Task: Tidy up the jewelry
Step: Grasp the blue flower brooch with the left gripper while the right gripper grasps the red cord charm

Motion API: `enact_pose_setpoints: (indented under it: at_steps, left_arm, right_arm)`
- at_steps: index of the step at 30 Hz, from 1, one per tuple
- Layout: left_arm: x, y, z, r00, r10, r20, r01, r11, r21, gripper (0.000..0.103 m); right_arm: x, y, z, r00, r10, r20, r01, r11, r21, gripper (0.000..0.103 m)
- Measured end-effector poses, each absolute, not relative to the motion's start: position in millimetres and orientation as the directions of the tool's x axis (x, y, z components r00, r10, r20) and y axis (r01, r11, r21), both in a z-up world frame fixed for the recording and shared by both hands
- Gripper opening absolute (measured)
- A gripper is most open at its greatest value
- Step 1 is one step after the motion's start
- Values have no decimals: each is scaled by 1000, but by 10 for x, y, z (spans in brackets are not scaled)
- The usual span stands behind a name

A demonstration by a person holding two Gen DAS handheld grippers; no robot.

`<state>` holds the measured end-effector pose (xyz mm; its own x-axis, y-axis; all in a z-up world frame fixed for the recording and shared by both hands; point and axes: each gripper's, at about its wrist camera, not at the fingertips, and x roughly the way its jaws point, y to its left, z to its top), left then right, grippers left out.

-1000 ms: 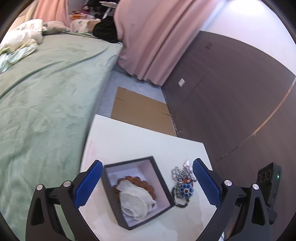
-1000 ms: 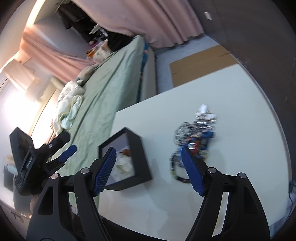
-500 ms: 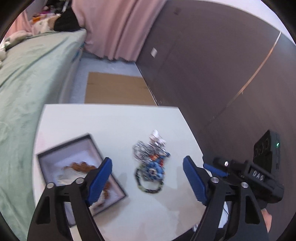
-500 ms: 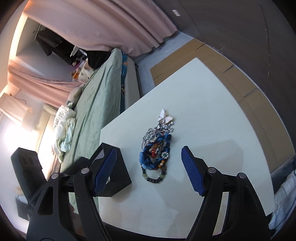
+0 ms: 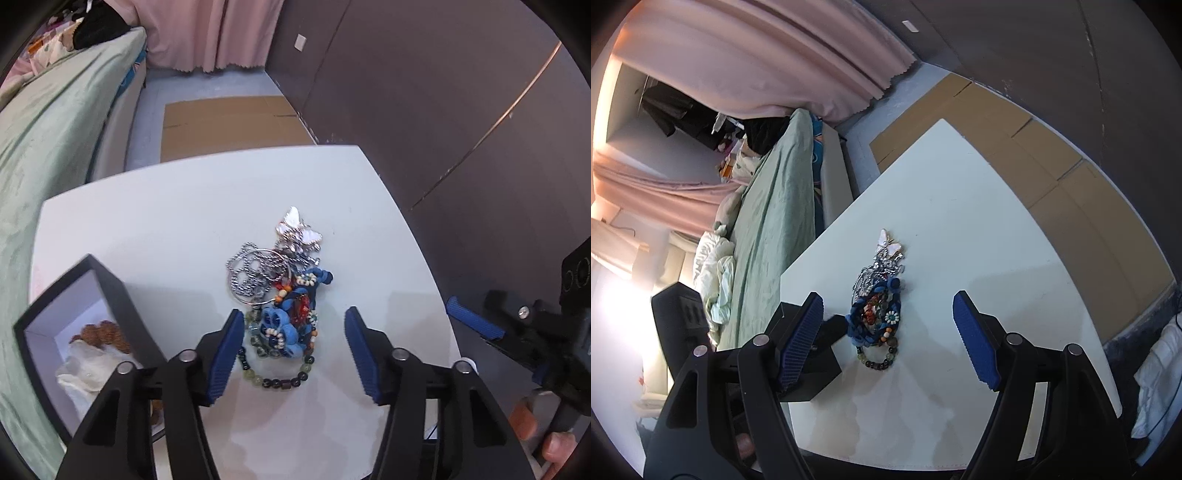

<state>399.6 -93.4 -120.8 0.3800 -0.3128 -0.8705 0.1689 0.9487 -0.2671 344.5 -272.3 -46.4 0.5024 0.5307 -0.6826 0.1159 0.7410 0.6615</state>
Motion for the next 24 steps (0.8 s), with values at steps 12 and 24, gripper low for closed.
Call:
enact_pose_setpoints:
  at_steps: [12,24]
  left_arm:
    - [3888,-874,-1218,440,-318,-840,192,947,-258,14]
    - [3832,-426,-837,517,-386,-764,149,919,-364,14]
  right_arm:
    - [3509,-2566,-563,478,551,-684,100,739,666,73]
    - [3590,-2285,-724,422,595,-684,82,726,682,51]
